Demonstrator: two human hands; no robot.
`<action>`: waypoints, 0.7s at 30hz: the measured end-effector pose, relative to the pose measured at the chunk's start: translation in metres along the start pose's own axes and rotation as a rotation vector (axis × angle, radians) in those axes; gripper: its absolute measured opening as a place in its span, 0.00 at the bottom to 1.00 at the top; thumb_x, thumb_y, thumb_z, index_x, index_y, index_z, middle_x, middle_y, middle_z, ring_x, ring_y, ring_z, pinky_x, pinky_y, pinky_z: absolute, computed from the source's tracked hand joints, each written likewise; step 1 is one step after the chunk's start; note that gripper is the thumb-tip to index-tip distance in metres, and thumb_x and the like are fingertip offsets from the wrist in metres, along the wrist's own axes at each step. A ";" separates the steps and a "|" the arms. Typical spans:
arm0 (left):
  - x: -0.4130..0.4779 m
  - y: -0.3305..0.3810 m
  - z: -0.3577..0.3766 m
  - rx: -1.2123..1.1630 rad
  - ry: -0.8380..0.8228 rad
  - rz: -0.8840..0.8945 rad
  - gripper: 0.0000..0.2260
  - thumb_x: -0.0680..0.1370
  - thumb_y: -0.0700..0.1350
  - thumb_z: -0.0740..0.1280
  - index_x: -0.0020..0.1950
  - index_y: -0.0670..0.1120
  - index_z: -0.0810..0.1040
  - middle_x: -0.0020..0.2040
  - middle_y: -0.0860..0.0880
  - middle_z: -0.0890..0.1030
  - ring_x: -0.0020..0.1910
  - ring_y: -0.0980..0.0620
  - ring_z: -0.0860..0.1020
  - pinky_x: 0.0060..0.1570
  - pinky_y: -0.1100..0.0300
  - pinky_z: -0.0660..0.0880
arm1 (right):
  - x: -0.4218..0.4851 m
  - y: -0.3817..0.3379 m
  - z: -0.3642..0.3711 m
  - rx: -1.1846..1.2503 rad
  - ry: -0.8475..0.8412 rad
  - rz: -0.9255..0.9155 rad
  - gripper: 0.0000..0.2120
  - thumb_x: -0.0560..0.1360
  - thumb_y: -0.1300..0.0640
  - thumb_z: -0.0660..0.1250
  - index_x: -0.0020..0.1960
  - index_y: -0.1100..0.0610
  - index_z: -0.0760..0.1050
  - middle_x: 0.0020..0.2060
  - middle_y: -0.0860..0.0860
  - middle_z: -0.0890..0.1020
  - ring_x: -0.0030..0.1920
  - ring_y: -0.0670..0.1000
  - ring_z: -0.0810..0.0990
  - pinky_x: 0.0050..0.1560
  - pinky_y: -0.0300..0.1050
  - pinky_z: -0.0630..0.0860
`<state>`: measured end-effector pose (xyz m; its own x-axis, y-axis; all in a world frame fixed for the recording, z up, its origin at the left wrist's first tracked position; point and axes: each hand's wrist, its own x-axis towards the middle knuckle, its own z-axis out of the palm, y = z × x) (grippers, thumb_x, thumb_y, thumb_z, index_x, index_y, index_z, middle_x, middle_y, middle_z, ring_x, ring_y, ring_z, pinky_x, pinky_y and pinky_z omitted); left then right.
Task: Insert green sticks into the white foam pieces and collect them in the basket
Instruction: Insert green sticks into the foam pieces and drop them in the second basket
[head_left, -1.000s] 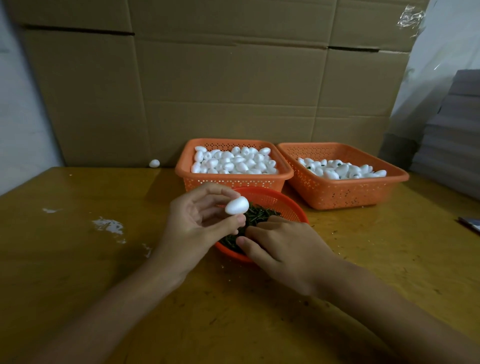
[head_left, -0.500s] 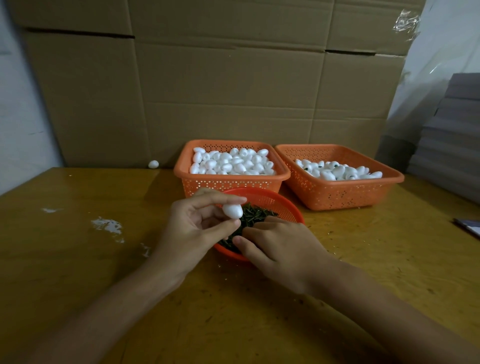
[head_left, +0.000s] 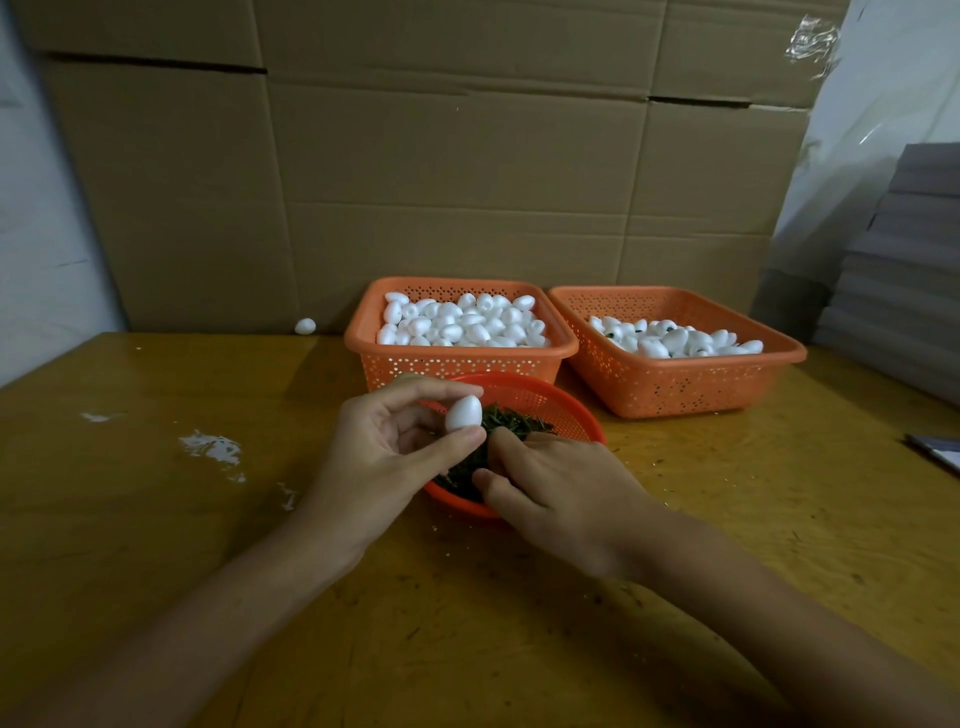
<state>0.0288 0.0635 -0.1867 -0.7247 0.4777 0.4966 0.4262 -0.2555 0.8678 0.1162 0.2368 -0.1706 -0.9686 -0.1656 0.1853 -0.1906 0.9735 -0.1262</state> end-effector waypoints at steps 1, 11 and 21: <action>0.000 -0.001 -0.001 -0.003 0.001 -0.005 0.14 0.73 0.43 0.79 0.57 0.54 0.87 0.50 0.48 0.86 0.44 0.53 0.83 0.39 0.65 0.78 | 0.000 0.001 -0.001 0.023 -0.011 -0.002 0.13 0.86 0.43 0.52 0.52 0.51 0.65 0.35 0.48 0.73 0.36 0.48 0.71 0.42 0.54 0.71; 0.003 -0.006 -0.005 0.002 0.004 -0.007 0.13 0.76 0.48 0.76 0.60 0.56 0.86 0.51 0.49 0.85 0.41 0.51 0.82 0.38 0.62 0.79 | 0.009 0.012 -0.004 0.301 -0.008 0.050 0.04 0.82 0.46 0.67 0.54 0.42 0.81 0.45 0.42 0.84 0.46 0.43 0.81 0.50 0.53 0.78; 0.004 -0.006 -0.004 -0.058 0.035 -0.056 0.13 0.76 0.53 0.74 0.59 0.53 0.84 0.52 0.44 0.86 0.41 0.48 0.82 0.37 0.61 0.78 | 0.012 0.022 -0.003 0.690 0.246 0.123 0.06 0.78 0.59 0.75 0.52 0.50 0.84 0.44 0.42 0.88 0.49 0.43 0.86 0.55 0.53 0.83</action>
<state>0.0208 0.0634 -0.1894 -0.7656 0.4628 0.4468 0.3535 -0.2776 0.8933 0.1011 0.2570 -0.1684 -0.9412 0.0575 0.3328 -0.2181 0.6489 -0.7289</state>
